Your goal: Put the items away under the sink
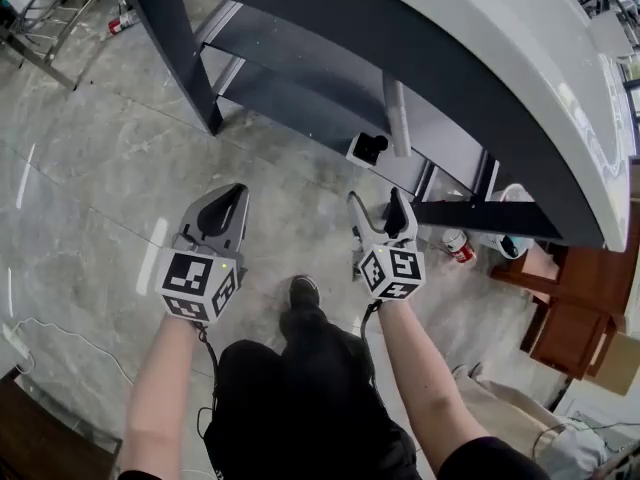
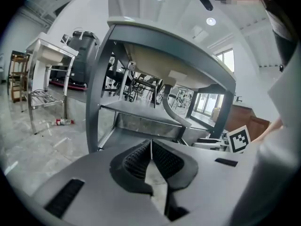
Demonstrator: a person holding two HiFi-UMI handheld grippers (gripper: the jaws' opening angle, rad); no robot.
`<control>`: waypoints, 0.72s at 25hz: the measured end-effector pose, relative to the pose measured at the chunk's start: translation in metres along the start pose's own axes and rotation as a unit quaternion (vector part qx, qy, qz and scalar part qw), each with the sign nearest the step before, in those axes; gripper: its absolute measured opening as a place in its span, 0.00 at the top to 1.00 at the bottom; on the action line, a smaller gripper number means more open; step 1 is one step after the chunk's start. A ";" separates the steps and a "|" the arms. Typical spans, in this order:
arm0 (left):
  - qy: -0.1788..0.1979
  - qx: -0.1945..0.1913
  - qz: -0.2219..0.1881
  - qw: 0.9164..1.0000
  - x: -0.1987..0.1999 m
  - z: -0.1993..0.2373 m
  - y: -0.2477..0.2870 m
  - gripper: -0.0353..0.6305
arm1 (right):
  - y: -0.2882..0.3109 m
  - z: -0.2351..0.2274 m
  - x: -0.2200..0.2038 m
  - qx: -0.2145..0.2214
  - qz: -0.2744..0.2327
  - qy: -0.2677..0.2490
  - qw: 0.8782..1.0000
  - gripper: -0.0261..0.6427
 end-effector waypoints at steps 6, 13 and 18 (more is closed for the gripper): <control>-0.021 0.020 -0.010 1.000 0.053 -0.032 -0.077 0.92 | -0.056 0.048 0.073 -0.001 0.007 0.023 1.000 0.56; -0.061 0.044 -0.015 0.997 0.121 -0.058 -0.160 0.92 | -0.114 0.106 0.163 0.006 -0.014 0.044 0.999 0.78; -0.049 0.032 -0.030 0.998 0.178 -0.078 -0.202 0.92 | -0.156 0.138 0.230 -0.001 -0.045 0.053 0.998 0.89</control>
Point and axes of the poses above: the fingertips, and each gripper's own axes: y forward along the fingers, z to its left, x out of its top, the point moved 9 cm from there along -y, backward along the fingers, and after that the axes turned 10 degrees about -z, right-handed, at the moved point
